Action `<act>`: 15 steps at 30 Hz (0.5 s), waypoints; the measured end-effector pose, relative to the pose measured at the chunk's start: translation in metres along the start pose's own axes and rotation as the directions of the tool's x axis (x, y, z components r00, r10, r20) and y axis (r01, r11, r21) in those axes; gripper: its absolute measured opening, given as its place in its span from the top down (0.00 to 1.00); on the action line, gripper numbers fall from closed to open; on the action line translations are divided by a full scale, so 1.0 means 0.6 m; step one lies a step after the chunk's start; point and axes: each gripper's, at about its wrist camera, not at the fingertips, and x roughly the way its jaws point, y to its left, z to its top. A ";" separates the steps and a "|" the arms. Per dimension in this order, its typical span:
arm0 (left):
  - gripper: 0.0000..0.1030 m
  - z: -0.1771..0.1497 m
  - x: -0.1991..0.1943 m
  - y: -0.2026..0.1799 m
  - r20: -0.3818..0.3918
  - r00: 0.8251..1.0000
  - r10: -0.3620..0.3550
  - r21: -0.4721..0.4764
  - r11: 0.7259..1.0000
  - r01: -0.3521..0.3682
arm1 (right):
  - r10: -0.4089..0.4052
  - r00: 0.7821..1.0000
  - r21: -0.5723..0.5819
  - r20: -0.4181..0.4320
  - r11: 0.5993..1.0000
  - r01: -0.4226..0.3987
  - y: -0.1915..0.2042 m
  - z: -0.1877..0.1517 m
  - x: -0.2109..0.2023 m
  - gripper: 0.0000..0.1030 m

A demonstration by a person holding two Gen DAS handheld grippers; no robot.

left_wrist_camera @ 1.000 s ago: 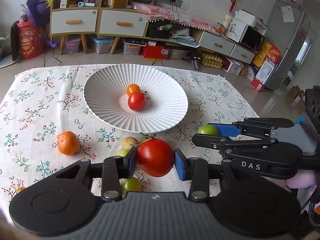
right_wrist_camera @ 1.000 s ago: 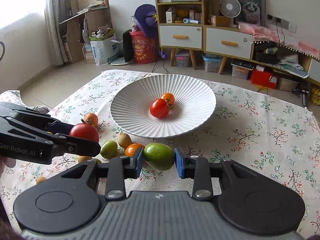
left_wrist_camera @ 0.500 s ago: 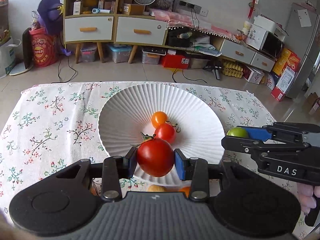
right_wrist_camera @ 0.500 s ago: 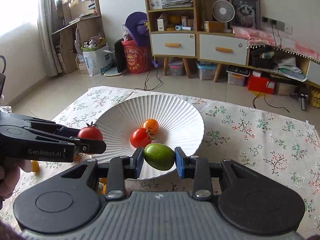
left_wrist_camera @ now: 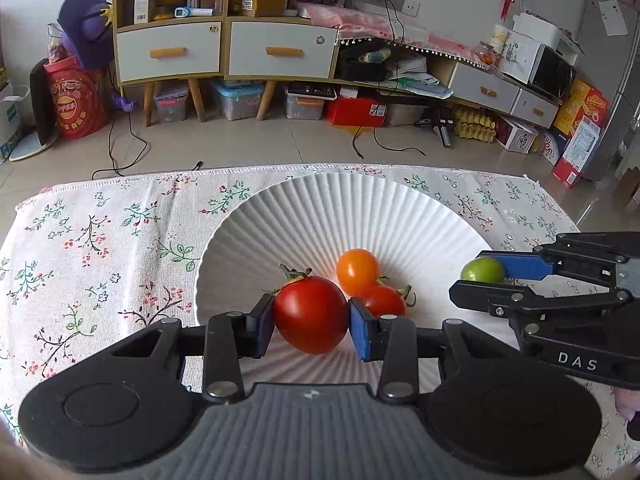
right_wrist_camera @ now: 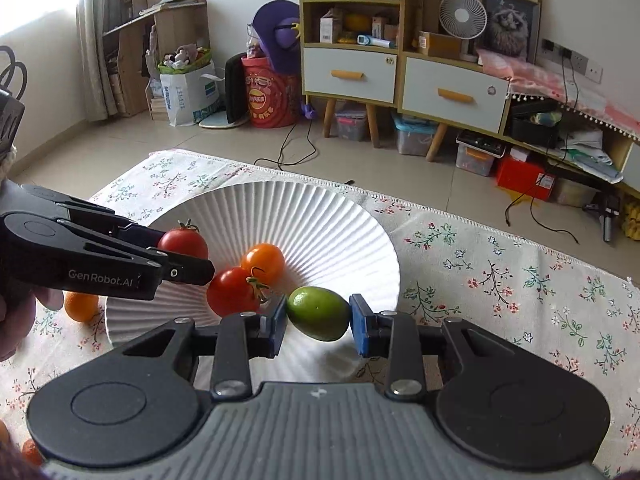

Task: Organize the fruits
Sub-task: 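Carry both tomatoes into the white plate and open both tools to release them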

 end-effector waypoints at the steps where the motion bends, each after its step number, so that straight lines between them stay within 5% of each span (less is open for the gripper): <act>1: 0.64 0.003 0.003 -0.001 -0.007 1.000 -0.002 0.003 1.000 0.002 | -0.004 1.000 -0.019 -0.002 1.000 0.004 0.002 -0.001 0.001 0.71; 15: 0.63 0.010 0.013 -0.003 -0.020 0.999 -0.041 0.034 0.999 0.042 | -0.021 1.000 -0.115 -0.009 0.993 0.020 0.014 0.004 0.016 0.70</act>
